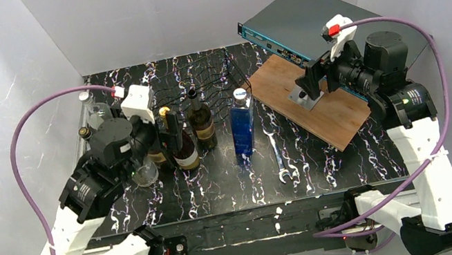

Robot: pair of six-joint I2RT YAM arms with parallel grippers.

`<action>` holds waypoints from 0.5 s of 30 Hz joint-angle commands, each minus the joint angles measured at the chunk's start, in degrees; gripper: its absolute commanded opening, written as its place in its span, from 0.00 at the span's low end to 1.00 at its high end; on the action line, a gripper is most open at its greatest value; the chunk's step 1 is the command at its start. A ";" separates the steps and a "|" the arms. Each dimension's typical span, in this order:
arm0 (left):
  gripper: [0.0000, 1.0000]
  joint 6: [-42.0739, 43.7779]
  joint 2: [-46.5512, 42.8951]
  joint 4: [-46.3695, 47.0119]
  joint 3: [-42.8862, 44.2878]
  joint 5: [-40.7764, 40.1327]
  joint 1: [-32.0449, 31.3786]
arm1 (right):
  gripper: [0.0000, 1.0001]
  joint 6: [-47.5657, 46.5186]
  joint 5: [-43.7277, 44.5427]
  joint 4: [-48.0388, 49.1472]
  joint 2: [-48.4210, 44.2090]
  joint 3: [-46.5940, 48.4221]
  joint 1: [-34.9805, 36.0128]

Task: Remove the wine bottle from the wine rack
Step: Reset both arms

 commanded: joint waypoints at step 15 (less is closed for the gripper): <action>0.98 -6.87 -0.42 2.73 2.40 14.62 14.85 | 0.98 9.67 14.56 5.34 -0.52 3.40 -1.21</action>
